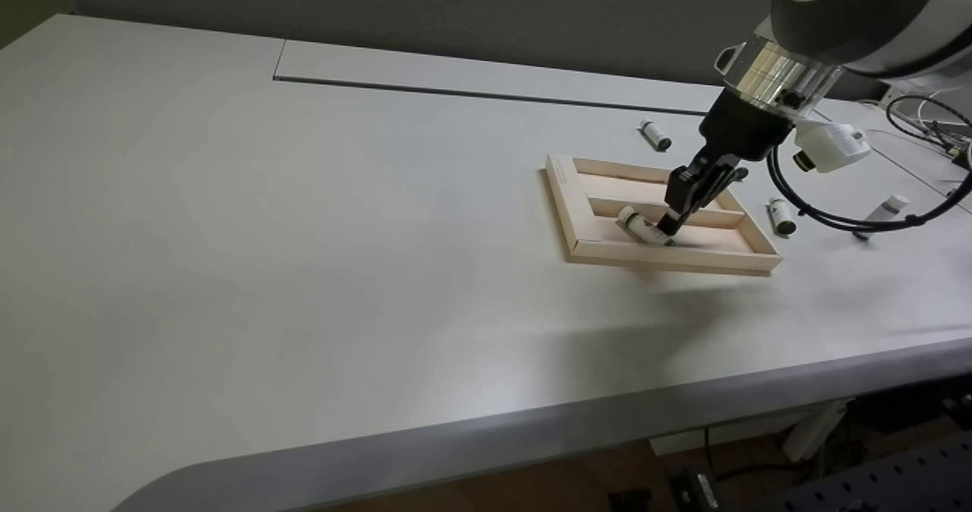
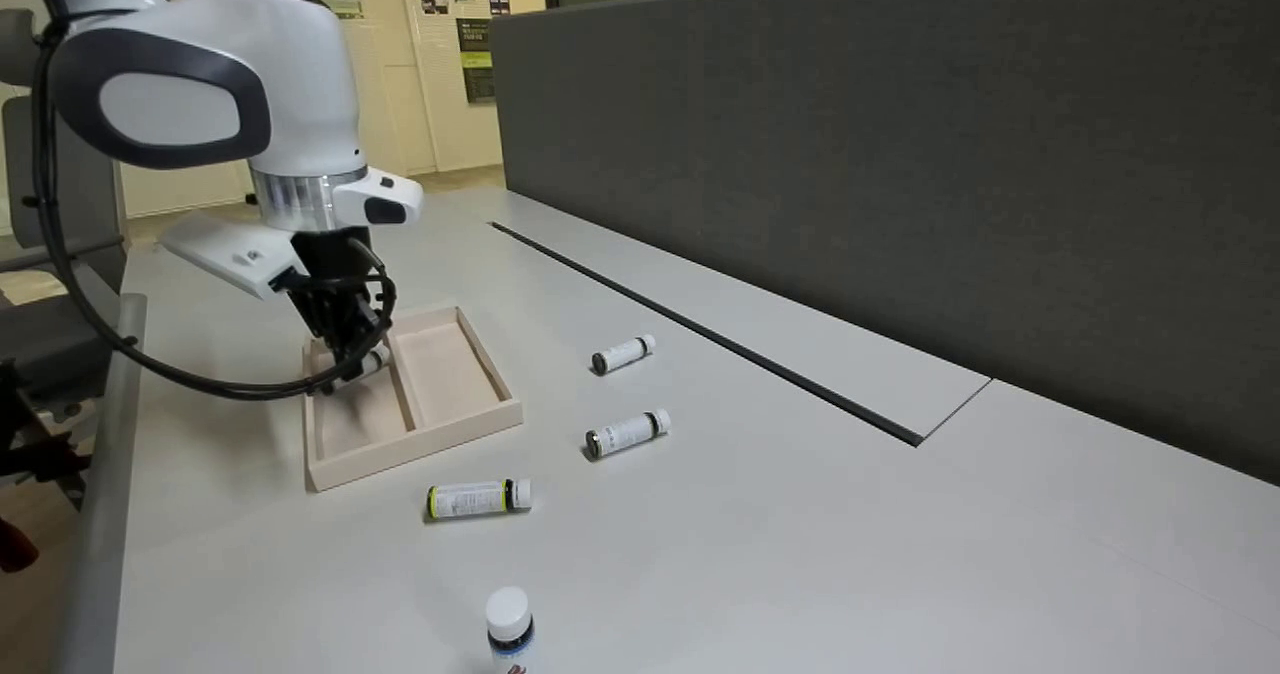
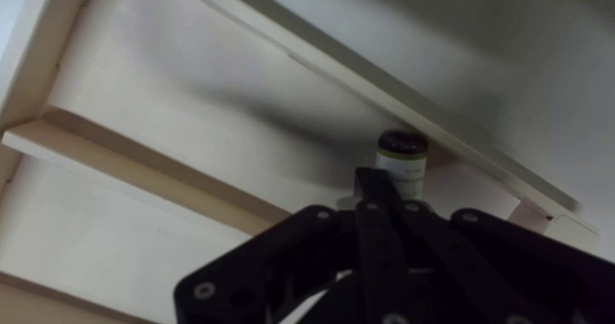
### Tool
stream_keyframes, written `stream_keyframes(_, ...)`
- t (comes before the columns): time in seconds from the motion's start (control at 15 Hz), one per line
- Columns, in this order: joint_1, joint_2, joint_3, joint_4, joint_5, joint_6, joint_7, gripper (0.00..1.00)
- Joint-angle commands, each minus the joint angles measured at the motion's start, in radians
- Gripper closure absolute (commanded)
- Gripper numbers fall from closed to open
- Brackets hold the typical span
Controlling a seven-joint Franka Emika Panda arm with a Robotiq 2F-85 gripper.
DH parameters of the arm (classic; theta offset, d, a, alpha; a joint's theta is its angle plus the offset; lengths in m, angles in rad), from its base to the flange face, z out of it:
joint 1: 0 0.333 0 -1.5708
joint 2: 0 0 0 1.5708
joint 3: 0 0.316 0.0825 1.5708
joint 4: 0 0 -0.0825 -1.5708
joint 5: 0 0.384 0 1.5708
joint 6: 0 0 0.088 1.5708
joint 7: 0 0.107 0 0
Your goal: Get the leftmost bottle on the table and put it in the left end of the lower half of the cardboard
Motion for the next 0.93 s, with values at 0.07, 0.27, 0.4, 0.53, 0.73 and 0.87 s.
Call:
stream_keyframes(0.07, 0.004, 0.035, 0.023, 0.035, 0.007, -0.015, 0.028, 1.0)
stream_keyframes(0.27, 0.012, 0.057, 0.023, 0.049, 0.0, -0.019, 0.036, 1.0)
stream_keyframes(0.4, 0.011, 0.07, 0.03, 0.059, 0.001, -0.03, 0.038, 1.0)
stream_keyframes(0.53, 0.001, 0.078, 0.053, 0.068, 0.013, -0.047, 0.032, 1.0)
stream_keyframes(0.73, -0.004, 0.08, 0.08, 0.086, 0.041, -0.078, 0.026, 1.0)
stream_keyframes(0.87, -0.01, 0.079, 0.101, 0.096, 0.067, -0.09, 0.02, 1.0)
